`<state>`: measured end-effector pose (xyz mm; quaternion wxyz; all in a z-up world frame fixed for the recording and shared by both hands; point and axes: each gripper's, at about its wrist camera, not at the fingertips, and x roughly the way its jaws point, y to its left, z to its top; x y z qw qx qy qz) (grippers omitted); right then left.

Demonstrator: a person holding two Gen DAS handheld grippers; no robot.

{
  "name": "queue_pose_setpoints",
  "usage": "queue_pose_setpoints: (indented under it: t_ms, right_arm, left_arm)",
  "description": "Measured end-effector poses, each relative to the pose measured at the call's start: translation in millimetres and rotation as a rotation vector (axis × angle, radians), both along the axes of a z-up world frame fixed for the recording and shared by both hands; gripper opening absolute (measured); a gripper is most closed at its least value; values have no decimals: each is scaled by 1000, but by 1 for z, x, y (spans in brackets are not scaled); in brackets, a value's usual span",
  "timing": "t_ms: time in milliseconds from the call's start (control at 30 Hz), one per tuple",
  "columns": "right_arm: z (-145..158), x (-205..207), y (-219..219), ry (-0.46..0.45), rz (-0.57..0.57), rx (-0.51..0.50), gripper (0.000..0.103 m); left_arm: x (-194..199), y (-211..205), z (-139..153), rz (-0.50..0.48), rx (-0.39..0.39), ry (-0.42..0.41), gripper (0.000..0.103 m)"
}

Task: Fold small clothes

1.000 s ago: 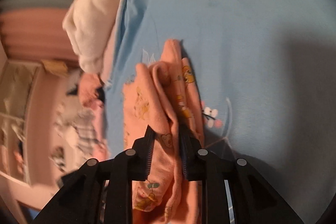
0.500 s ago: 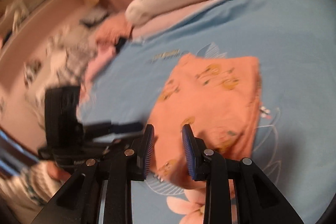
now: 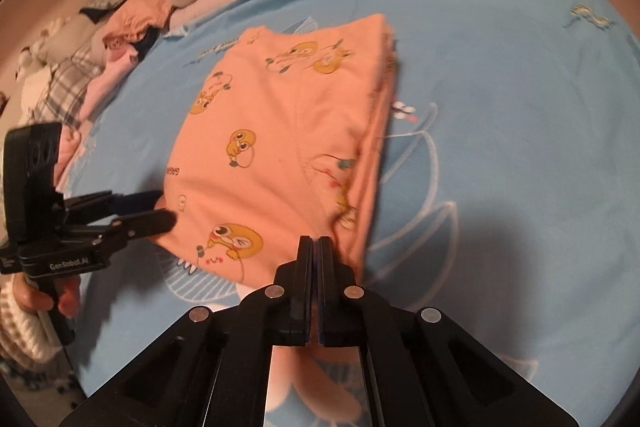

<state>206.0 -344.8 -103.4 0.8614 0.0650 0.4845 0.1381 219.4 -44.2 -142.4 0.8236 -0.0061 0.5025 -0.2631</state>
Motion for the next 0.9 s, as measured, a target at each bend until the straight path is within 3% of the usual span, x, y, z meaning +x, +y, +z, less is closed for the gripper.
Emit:
queue_pose_setpoints:
  t_ms: [67, 100, 200, 267, 333, 400, 600, 733, 900]
  right_arm:
    - [12, -10, -1, -51, -19, -9, 8]
    - [18, -12, -1, -85, -5, 38, 13]
    - [22, -10, 10, -142, 34, 70, 13]
    - [21, -10, 15, -169, 64, 60, 13]
    - [8, -2, 21, -125, 64, 22, 13]
    - [-13, 4, 18, -17, 45, -3, 13]
    - [6, -5, 10, -34, 61, 15, 15]
    - [23, 2, 17, -142, 67, 47, 25]
    - [20, 18, 45, -198, 94, 36, 26]
  left_arm:
    - [0, 1, 6, -3, -24, -10, 45]
    - [-1, -2, 9, -3, -44, -19, 45]
    - [-1, -13, 11, 11, -61, -44, 45]
    - [1, -21, 4, 17, -33, -47, 45]
    - [3, -28, -13, 20, 23, -21, 46]
    - [-1, -26, -13, 4, 18, -36, 47]
    - [0, -13, 4, -13, -9, -50, 47]
    - [29, -14, 20, 24, -73, -70, 47]
    - [81, -35, 27, 53, -130, -75, 45]
